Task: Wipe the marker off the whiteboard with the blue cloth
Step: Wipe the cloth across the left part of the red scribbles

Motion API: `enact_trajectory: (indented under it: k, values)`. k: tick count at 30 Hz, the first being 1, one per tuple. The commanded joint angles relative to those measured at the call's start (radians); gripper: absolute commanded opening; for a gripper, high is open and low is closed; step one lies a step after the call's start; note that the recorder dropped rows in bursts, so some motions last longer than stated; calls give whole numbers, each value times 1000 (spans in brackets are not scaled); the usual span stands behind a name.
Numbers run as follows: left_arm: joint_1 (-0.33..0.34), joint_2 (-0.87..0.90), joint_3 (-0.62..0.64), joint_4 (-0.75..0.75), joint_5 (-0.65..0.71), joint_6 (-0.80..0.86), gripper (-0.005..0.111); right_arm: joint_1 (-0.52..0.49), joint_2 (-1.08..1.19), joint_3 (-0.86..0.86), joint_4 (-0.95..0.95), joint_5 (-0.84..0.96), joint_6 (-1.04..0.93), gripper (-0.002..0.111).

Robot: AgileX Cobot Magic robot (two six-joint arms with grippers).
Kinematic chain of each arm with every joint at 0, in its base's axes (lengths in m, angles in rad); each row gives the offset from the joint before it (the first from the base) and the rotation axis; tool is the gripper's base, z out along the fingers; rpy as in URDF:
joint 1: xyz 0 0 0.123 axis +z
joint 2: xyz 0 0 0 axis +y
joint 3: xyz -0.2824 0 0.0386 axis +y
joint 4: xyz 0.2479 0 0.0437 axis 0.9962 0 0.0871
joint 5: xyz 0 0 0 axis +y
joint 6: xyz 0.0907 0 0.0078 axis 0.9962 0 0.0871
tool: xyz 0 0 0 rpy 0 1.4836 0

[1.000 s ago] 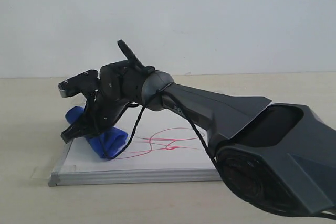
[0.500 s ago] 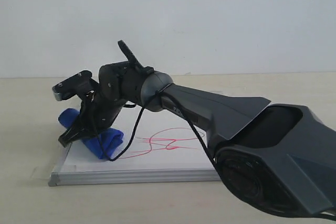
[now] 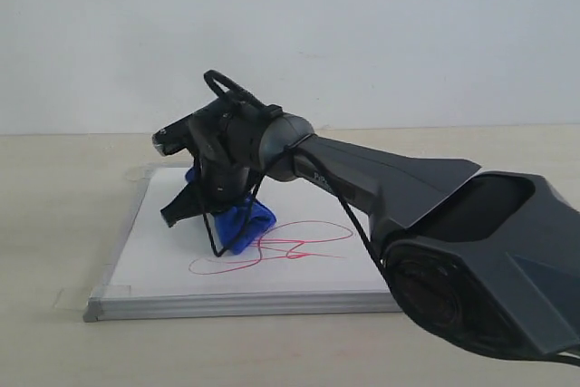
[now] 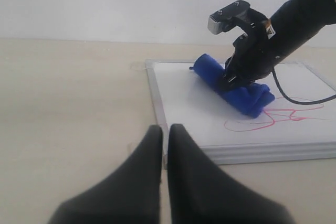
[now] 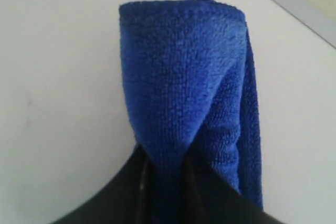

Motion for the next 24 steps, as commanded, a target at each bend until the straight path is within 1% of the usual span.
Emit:
enact_trajectory:
  k: [1, 2, 4, 7, 8, 10, 14, 15, 18, 21, 24]
  values:
    - [-2, -3, 3, 1, -4, 0, 4, 16, 2, 5, 323, 22, -383, 0]
    - [-2, -3, 3, 1, -4, 0, 4, 24, 2, 5, 374, 42, -474, 0]
    - [-2, -3, 3, 1, -4, 0, 4, 34, 2, 5, 415, 91, -578, 0]
    - [-2, -3, 3, 1, -4, 0, 4, 47, 2, 5, 404, 177, -593, 0]
    - [-2, -3, 3, 1, -4, 0, 4, 47, 2, 5, 396, 206, -577, 0]
    - [-2, -3, 3, 1, -4, 0, 4, 45, 2, 5, 332, 243, -481, 0]
    - [-2, -3, 3, 1, -4, 0, 4, 43, 2, 5, 61, 330, -263, 0]
    - [-2, -3, 3, 1, -4, 0, 4, 43, 2, 5, -2, 330, -236, 0]
    - [-2, -3, 3, 1, -4, 0, 4, 43, 0, 5, -103, 330, -176, 0]
    - [-2, -3, 3, 1, -4, 0, 4, 43, -9, 5, -77, 330, -179, 0]
    - [-2, -3, 3, 1, -4, 0, 4, 47, -11, 5, 56, 330, -293, 0]
